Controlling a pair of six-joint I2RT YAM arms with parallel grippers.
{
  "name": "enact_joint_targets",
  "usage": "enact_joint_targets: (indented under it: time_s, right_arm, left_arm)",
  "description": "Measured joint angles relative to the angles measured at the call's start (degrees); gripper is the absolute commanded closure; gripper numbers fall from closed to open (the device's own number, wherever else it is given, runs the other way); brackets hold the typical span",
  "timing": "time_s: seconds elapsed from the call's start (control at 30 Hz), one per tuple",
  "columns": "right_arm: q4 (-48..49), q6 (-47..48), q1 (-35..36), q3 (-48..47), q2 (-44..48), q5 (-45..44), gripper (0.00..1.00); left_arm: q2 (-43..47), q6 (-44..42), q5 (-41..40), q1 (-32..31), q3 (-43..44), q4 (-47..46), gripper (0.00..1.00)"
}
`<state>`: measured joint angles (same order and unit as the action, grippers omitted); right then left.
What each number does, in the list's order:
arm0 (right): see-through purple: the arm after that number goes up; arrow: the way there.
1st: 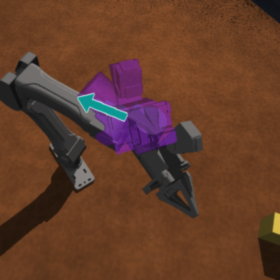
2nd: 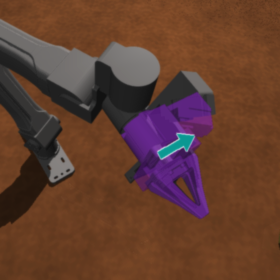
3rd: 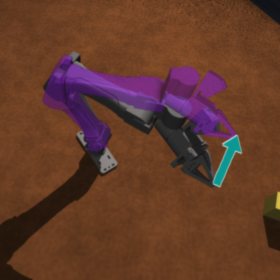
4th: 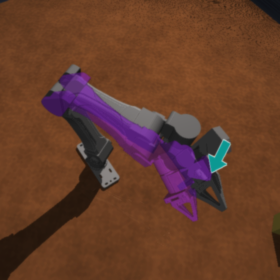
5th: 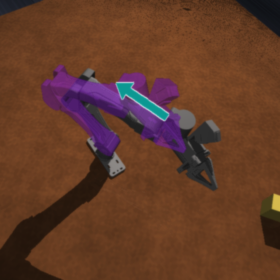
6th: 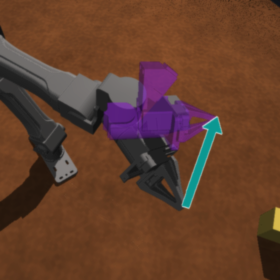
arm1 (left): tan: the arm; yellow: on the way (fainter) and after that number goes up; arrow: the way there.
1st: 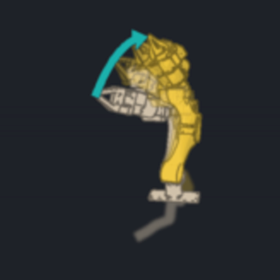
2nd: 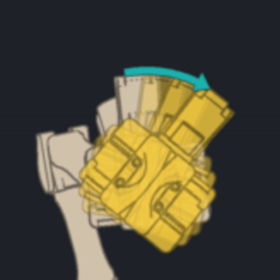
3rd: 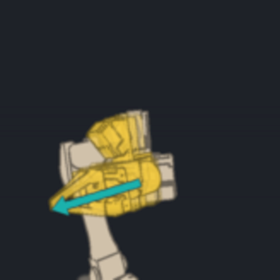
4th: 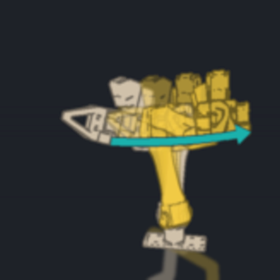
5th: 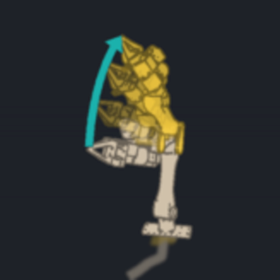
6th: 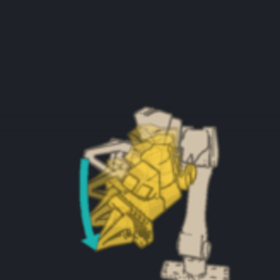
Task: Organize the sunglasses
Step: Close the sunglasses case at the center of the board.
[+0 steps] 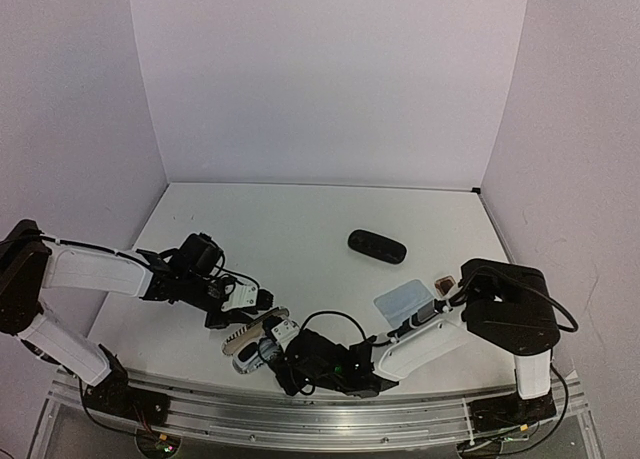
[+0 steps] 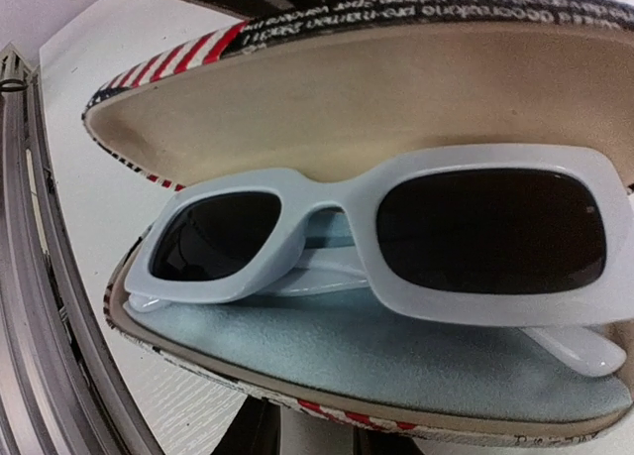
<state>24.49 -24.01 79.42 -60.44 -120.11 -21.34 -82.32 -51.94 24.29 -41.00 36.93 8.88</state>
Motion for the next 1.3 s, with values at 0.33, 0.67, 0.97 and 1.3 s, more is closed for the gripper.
enact_joint_targets:
  time_s: [0.33,0.67,0.97,1.3]
  right_arm:
    - [1.2,0.1,0.0,-0.7,-0.9,0.2,0.77]
    - [5.5,0.0,-0.4,0.8,-1.3,0.9,0.78]
    - [12.1,-2.9,-3.3,3.6,-1.8,0.4,0.78]
    - [14.2,-6.6,-4.7,11.1,3.1,2.0,0.60]
  left_arm:
    - [0.3,2.6,-4.4,-2.7,-0.9,-1.8,0.79]
    - [0.7,6.7,-3.3,-4.4,-1.9,-2.9,0.78]
    - [1.9,9.0,0.5,-6.3,-2.1,-5.1,0.79]
    - [1.9,12.9,-1.5,-6.6,-1.8,-2.9,0.67]
